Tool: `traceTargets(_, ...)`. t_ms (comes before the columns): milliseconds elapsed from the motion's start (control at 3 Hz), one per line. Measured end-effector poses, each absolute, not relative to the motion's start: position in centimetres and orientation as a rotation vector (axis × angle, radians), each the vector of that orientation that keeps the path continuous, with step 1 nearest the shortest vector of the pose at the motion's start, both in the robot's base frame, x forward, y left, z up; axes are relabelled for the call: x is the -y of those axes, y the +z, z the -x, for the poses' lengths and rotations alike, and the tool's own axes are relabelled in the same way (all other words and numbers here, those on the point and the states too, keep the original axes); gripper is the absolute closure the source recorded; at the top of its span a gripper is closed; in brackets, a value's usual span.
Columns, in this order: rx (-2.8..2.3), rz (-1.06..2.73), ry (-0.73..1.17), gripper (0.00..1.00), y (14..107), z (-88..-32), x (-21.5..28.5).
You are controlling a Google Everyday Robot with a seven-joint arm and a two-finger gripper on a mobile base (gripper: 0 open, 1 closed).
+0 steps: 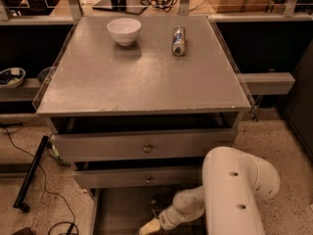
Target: Place water bottle into bottom drawer
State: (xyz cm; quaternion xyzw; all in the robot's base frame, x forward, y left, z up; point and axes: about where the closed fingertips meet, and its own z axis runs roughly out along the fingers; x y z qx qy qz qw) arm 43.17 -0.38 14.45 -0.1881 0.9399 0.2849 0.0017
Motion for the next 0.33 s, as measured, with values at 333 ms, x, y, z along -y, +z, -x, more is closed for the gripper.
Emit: traceTargets(333, -2.950, 0.590, 0.894, 0.00, 14.45, -43.17, 0.38)
